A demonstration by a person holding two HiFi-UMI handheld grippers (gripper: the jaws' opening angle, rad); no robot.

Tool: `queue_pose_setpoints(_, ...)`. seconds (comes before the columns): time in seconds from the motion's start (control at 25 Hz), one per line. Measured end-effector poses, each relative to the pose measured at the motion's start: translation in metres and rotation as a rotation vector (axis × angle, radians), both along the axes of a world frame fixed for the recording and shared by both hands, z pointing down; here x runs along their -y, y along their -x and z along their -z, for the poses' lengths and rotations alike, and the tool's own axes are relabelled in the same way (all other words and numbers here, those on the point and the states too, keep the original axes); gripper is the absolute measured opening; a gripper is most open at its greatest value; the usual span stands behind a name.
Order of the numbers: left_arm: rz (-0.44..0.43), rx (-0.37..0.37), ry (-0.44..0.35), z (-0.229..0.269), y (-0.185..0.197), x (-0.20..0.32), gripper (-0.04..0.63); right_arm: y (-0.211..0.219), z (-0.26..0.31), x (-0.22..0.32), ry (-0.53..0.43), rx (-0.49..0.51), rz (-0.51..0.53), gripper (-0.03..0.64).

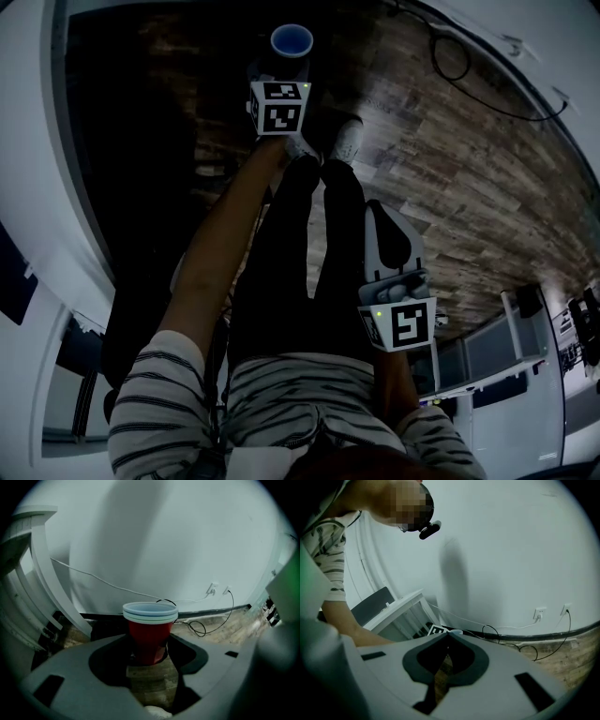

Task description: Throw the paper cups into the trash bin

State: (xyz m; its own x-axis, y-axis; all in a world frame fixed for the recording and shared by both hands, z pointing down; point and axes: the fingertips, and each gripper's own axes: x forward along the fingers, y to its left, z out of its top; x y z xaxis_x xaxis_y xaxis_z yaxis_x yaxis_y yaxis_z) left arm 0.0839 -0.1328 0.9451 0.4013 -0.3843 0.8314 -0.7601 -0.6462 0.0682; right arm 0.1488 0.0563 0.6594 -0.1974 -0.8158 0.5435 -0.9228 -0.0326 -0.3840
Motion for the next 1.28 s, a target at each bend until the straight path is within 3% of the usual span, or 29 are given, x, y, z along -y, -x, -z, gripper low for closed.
queue_pose_setpoints(0.16,-0.005,-0.002,0.013,-0.019,-0.001,0.007,0.261,0.004,-0.005,0.007,-0.004,0.012,-0.005,0.009)
queue_pose_setpoints(0.4,-0.043,0.055,0.024,-0.044,0.000,0.013,0.262,0.008,-0.015,0.009,0.018,-0.002,0.017,0.009)
queue_pose_setpoints(0.68,0.084,0.035,0.172,-0.078,0.005,0.019,0.261,0.003,-0.024,0.007,0.035,0.003,0.002,0.009)
queue_pose_setpoints(0.96,0.024,0.065,0.180,-0.095,0.000,0.028,0.261,0.001,-0.031,0.012,0.045,-0.027,0.012,0.009)
queue_pose_setpoints(1.28,0.120,0.035,0.267,-0.122,0.001,0.030,0.261,0.008,-0.040,0.019,0.063,-0.011,0.011,0.009)
